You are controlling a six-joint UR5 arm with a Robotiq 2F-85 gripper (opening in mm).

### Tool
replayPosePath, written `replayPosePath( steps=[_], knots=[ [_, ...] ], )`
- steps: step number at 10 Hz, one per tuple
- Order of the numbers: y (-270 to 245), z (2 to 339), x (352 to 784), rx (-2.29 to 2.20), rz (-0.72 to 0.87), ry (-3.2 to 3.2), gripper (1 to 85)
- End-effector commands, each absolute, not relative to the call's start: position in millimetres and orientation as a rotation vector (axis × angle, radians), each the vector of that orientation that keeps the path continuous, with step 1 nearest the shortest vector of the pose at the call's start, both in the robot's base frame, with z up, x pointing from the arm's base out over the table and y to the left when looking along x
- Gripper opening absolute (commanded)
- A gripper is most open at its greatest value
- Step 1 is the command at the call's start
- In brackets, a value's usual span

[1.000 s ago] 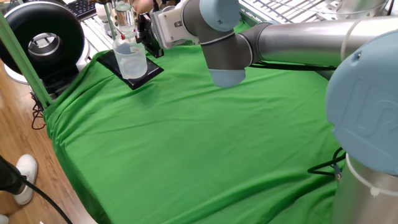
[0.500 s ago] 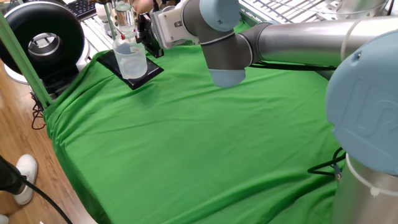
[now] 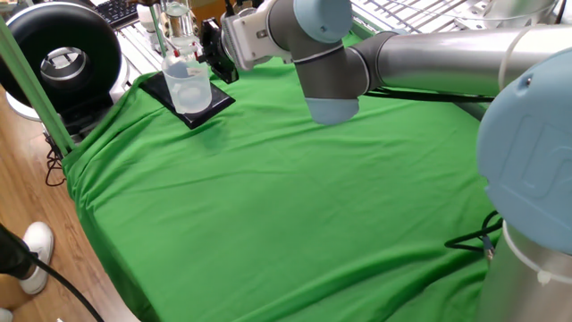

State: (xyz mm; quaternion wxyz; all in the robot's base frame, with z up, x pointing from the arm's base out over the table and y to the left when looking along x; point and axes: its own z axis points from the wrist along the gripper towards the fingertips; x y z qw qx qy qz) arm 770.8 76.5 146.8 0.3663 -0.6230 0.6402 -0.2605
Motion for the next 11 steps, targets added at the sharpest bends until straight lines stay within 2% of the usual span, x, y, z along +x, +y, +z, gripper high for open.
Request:
replayPosePath(
  steps=[1, 11],
  knots=[
    [76.1, 148.7, 773.1, -1.587, -0.642, 1.652, 1.3],
    [79.7, 149.7, 777.1, -1.589, -0.619, 1.649, 1.3]
  ],
)
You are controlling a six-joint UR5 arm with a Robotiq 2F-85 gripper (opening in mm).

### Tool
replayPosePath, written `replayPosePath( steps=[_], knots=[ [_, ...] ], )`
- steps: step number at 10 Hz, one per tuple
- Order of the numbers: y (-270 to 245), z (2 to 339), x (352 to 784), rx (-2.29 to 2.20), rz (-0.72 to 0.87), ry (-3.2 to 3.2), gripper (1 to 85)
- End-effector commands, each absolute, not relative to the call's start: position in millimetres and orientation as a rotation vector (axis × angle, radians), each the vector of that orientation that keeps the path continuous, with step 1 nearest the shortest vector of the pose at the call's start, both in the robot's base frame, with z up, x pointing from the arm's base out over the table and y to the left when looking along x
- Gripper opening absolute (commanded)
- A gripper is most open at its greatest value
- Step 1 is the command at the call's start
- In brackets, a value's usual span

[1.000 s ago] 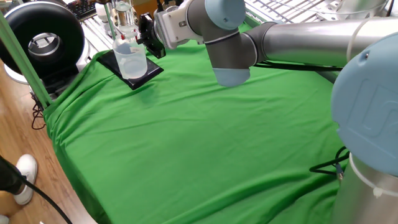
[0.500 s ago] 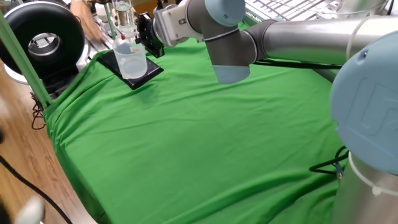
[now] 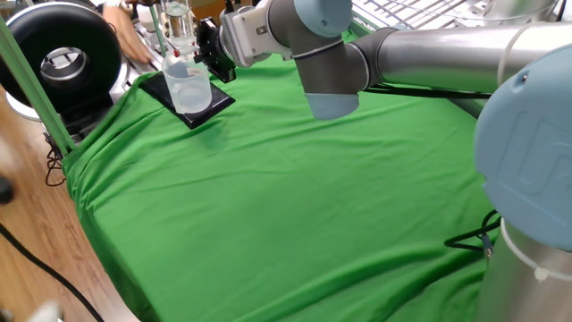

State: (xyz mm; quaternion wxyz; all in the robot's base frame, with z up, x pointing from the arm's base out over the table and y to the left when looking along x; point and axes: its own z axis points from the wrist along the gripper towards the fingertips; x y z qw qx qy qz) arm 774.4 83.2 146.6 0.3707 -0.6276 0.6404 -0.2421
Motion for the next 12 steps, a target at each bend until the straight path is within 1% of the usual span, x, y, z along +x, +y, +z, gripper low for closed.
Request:
replayPosePath(
  steps=[1, 12],
  knots=[
    [79.1, 149.2, 777.9, -1.592, -0.624, 1.649, 1.3],
    [79.2, 143.5, 783.8, -1.594, -0.653, 1.637, 1.3]
  ],
)
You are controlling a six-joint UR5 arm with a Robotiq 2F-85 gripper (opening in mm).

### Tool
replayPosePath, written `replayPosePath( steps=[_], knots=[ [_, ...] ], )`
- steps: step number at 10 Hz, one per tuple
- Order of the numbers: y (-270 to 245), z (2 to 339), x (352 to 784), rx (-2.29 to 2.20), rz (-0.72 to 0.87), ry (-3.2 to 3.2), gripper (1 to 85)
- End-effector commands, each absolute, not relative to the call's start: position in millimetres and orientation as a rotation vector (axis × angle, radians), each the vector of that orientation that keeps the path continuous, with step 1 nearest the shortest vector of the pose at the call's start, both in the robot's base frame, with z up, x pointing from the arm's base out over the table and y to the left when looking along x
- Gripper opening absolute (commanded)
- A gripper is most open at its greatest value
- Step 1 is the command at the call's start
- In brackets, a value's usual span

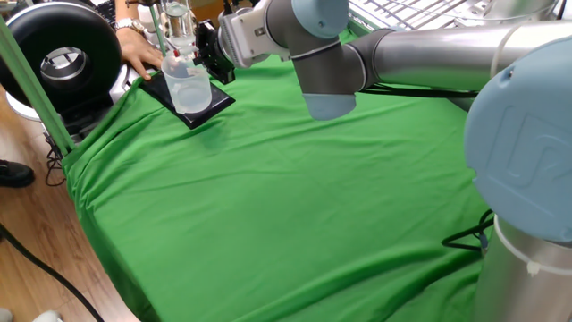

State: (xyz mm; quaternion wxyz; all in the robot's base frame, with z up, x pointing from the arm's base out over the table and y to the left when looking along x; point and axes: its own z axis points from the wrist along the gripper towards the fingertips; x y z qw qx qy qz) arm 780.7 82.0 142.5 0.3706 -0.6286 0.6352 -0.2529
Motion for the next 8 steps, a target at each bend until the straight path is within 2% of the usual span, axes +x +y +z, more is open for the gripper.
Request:
replayPosePath(
  steps=[1, 8],
  knots=[
    [79.4, 144.0, 784.2, -1.593, -0.653, 1.635, 1.3],
    [78.6, 144.5, 787.5, -1.597, -0.648, 1.62, 1.3]
  ],
)
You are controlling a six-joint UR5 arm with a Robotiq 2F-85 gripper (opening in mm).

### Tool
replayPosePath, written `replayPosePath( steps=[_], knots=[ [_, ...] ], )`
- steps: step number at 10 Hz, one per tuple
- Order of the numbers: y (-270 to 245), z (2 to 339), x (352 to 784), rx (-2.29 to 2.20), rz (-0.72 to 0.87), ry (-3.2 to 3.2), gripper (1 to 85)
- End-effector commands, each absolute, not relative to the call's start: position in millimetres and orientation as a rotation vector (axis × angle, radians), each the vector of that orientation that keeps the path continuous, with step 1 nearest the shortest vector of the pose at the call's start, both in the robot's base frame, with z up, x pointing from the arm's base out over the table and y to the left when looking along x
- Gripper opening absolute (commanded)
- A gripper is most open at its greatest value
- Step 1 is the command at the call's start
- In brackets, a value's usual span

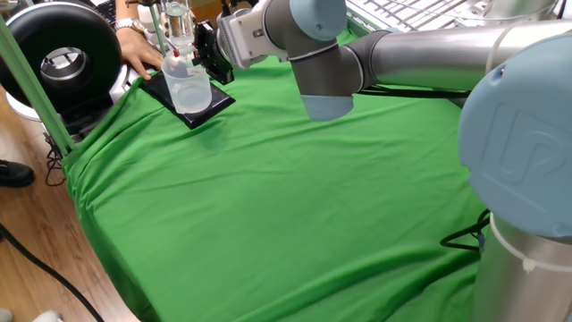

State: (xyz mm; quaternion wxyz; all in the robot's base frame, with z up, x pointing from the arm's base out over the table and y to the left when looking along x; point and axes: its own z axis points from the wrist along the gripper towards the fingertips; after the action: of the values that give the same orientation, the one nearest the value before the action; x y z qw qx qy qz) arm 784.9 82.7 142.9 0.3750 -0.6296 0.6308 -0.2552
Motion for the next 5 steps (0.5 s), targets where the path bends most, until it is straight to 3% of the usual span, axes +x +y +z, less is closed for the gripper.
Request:
replayPosePath(
  steps=[1, 5],
  knots=[
    [78.6, 144.6, 787.6, -1.597, -0.648, 1.62, 1.3],
    [80.2, 143.7, 789.6, -1.597, -0.648, 1.621, 1.3]
  ],
)
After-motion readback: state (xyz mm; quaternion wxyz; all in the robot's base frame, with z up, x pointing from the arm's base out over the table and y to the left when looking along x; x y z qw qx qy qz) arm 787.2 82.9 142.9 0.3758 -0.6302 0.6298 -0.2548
